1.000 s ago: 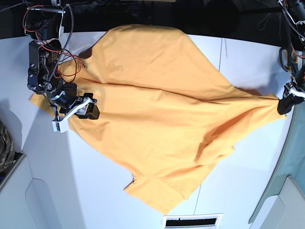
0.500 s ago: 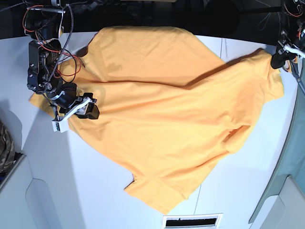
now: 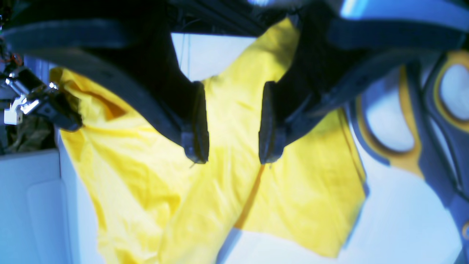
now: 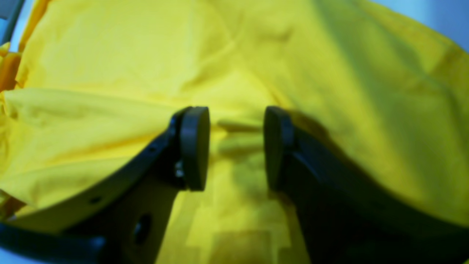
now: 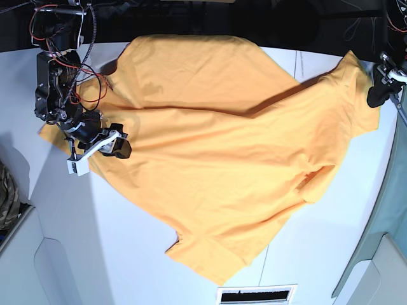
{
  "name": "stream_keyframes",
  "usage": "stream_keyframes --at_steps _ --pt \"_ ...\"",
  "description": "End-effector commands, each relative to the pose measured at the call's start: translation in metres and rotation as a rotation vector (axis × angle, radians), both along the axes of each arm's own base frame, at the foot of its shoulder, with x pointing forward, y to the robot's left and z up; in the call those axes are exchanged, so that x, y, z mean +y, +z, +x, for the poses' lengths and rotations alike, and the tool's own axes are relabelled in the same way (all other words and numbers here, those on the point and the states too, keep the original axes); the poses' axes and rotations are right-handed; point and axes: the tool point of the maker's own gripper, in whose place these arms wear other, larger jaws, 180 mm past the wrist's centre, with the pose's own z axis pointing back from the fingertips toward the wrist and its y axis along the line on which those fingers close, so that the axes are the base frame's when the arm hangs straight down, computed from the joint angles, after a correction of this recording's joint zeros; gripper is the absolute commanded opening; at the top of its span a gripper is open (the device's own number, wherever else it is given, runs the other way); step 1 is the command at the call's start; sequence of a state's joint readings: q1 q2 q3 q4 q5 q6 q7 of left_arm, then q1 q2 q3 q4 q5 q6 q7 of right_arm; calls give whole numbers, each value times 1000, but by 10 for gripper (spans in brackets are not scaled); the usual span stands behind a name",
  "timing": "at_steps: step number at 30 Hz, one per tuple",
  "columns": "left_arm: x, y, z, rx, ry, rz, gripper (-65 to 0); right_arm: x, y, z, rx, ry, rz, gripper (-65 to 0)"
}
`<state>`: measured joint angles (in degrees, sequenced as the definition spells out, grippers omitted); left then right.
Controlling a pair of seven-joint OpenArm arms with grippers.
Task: Layout the t-shirt on the table in an organized manner, then fold the t-shirt properly
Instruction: 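Release the fabric and reposition the left gripper on the shirt edge, then grasp the shirt edges with both grippers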
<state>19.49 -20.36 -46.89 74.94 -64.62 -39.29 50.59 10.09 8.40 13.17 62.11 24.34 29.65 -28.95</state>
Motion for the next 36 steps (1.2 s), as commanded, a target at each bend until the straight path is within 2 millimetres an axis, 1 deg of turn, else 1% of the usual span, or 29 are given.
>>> stream_keyframes --at_steps 1,4,6,8,10,12,14,16,18,20,23,24,25,26,27,28,29,31,36 --pt "11 20 12 -61 -5 33 -391 -5 24 19 -81 -9 -2 -398" --pt "12 29 26 -97 -10 40 -392 -5 45 32 -143 -2 -18 -398" --pt "8 34 40 -122 -27 39 -392 -6 57 46 -178 -4 -26 -403" --pt "-3 36 54 -136 -62 36 -392 -8 69 60 -213 -4 -42 -462" --pt "-18 33 69 -136 -112 48 -392 -9 80 74 -238 -3 -63 -529" --pt "-31 29 83 -131 -162 90 -392 -10 87 88 -249 -2 -83 -586" --pt "-43 25 96 -126 -212 138 -392 -11 88 102 -251 6 -101 -650" --pt "-54 21 107 -117 -261 191 -392 -10 84 111 -245 26 -122 -650" --pt "-60 15 113 -94 -296 246 -392 -5 76 116 -228 51 -145 -650" --pt "-62 7 116 -59 -309 290 -392 4 67 118 -221 97 -186 -650" --pt "-63 -5 114 -6 -326 331 -392 18 53 117 -228 158 -243 -650" --pt "-62 -7 113 10 -323 340 -392 20 50 117 -229 159 -262 -587" --pt "-61 -9 112 22 -321 350 -392 19 47 117 -224 152 -281 -511" --pt "-59 -11 111 29 -319 357 -392 17 45 118 -218 134 -302 -446" --pt "-57 -12 110 41 -310 363 -392 13 43 119 -213 111 -323 -405" --pt "-55 -14 109 50 -306 367 -392 9 42 120 -208 91 -338 -377" --pt "-55 -17 108 58 -305 364 -392 6 42 121 -205 79 -354 -361" --pt "-54 -24 102 79 -302 351 -391 4 39 120 -200 79 -370 -357" --pt "-51 -45 88 139 -288 314 -391 -1 19 108 -148 97 -401 -357"
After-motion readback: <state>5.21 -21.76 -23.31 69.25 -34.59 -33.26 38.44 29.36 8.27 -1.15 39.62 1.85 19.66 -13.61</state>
